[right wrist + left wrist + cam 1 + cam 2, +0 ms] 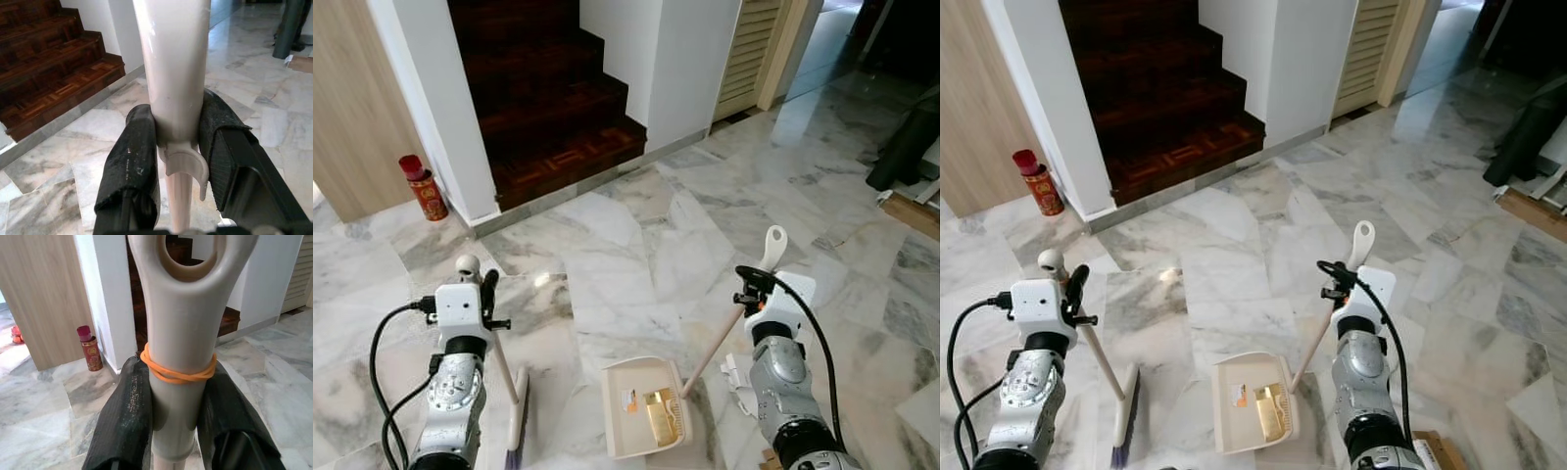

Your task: Sweep floor

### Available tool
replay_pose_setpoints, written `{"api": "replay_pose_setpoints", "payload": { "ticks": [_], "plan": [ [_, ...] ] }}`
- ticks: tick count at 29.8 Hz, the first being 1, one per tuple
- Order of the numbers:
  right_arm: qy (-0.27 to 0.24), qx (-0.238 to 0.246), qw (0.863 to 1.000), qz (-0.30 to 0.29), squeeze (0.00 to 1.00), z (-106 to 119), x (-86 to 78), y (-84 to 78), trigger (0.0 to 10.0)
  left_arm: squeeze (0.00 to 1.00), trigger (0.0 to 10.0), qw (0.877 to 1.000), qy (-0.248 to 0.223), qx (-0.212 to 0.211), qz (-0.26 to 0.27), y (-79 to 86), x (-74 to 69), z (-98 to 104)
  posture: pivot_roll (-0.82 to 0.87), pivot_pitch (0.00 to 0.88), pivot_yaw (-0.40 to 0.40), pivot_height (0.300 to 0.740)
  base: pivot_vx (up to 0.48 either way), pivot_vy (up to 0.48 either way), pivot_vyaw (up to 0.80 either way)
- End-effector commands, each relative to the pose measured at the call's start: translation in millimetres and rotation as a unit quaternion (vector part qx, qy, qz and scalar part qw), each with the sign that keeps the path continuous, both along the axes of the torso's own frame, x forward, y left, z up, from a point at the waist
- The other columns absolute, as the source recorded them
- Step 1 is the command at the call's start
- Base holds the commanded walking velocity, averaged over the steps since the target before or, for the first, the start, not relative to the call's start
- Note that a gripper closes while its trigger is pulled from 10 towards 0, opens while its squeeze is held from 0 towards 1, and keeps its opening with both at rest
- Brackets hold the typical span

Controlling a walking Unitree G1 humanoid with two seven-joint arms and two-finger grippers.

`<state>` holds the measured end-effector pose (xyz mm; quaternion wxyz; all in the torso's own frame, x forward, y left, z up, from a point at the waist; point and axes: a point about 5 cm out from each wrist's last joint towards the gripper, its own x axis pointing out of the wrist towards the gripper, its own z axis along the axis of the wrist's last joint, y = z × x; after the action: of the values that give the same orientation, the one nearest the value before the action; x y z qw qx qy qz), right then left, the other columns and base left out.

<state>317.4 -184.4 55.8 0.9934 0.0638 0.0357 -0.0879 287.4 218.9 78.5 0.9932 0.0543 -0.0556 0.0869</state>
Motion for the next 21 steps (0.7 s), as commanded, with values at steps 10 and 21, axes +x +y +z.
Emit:
{"api": "replay_pose_setpoints", "payload": {
  "ticks": [10, 21],
  "plan": [
    [-0.02, 0.002, 1.0, 0.003, 0.0, 11.9, 8.2, 1.3, 10.0, 0.0, 10.0, 1.0, -0.029, 0.005, -0.001, -1.7, 3.6, 13.8, 0.11, 0.0, -0.041, 0.74, 0.0, 0.293, 0.0],
    [-0.017, 0.006, 1.0, 0.002, 0.0, 11.1, 8.2, 1.1, 10.0, 0.0, 10.0, 1.0, -0.025, 0.006, -0.001, -1.6, 2.0, 12.3, 0.11, 0.0, -0.041, 0.74, 0.0, 0.305, 0.0]
  ]
}}
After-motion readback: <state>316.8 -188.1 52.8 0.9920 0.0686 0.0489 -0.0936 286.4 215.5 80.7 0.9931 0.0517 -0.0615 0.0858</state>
